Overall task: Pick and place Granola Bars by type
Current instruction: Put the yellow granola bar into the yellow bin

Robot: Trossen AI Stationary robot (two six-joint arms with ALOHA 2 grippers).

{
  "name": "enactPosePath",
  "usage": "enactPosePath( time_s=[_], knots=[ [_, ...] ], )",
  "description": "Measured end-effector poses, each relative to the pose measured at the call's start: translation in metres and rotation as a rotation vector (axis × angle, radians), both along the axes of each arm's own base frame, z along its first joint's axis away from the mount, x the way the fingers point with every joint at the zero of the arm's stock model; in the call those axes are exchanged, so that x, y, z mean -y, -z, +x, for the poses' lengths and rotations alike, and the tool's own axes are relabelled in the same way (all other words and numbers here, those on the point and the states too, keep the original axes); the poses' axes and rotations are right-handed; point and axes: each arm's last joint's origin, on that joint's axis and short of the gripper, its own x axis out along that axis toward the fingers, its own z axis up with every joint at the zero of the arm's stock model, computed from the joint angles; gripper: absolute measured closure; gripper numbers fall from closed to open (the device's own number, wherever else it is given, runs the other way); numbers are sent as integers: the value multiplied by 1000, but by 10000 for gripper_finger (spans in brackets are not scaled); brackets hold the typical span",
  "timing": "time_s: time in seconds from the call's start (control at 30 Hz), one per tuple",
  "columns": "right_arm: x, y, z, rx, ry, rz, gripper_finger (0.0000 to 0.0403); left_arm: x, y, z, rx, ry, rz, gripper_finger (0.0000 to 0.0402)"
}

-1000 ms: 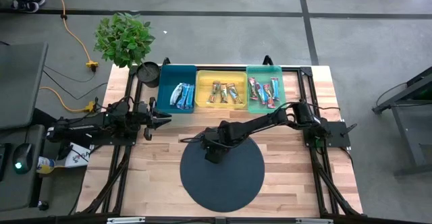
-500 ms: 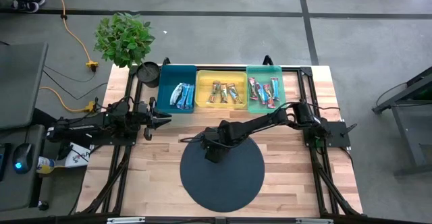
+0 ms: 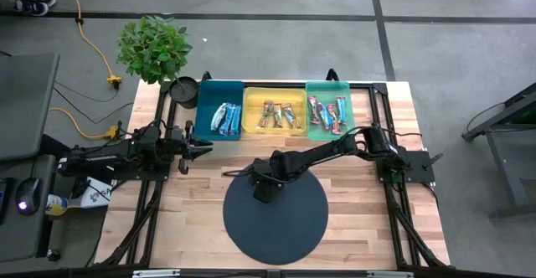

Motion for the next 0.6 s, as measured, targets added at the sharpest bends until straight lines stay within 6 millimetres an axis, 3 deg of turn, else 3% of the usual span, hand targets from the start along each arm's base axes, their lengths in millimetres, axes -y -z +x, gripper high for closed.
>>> enactPosePath(
  time_s=[0.37,0.6],
  knots=[
    [0,-3,0,8,-7,18,365,0,0,0,0,0,0,319],
    [-2,-22,8,66,-43,10,374,0,0,0,0,1,0,319]
  ],
)
